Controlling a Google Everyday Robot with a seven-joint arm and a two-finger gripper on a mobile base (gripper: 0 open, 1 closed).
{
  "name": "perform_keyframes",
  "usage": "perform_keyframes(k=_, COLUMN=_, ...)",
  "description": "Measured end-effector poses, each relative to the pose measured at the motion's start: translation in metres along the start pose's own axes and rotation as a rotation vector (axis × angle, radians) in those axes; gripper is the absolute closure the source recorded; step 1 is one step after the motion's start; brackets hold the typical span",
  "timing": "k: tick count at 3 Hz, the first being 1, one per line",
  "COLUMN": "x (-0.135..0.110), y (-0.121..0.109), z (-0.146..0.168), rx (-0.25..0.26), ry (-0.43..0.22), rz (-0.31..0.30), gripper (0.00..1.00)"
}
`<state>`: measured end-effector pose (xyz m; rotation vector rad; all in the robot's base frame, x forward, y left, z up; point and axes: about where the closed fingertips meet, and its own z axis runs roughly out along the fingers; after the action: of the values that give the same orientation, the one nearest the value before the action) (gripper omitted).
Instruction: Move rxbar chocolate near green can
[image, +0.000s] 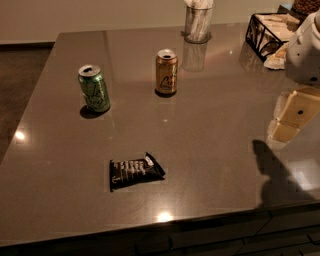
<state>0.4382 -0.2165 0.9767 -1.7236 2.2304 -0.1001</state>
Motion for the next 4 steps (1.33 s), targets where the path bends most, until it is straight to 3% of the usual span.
perform_keyframes(k=2, x=-0.009, y=0.001, z=0.001, rx=-0.010, ry=-0.017, rz=-0.004, gripper=0.00)
perform_keyframes(k=4, x=-0.067, y=0.020, z=0.028, rx=-0.054, ry=-0.087, rz=-0.055, gripper=0.00)
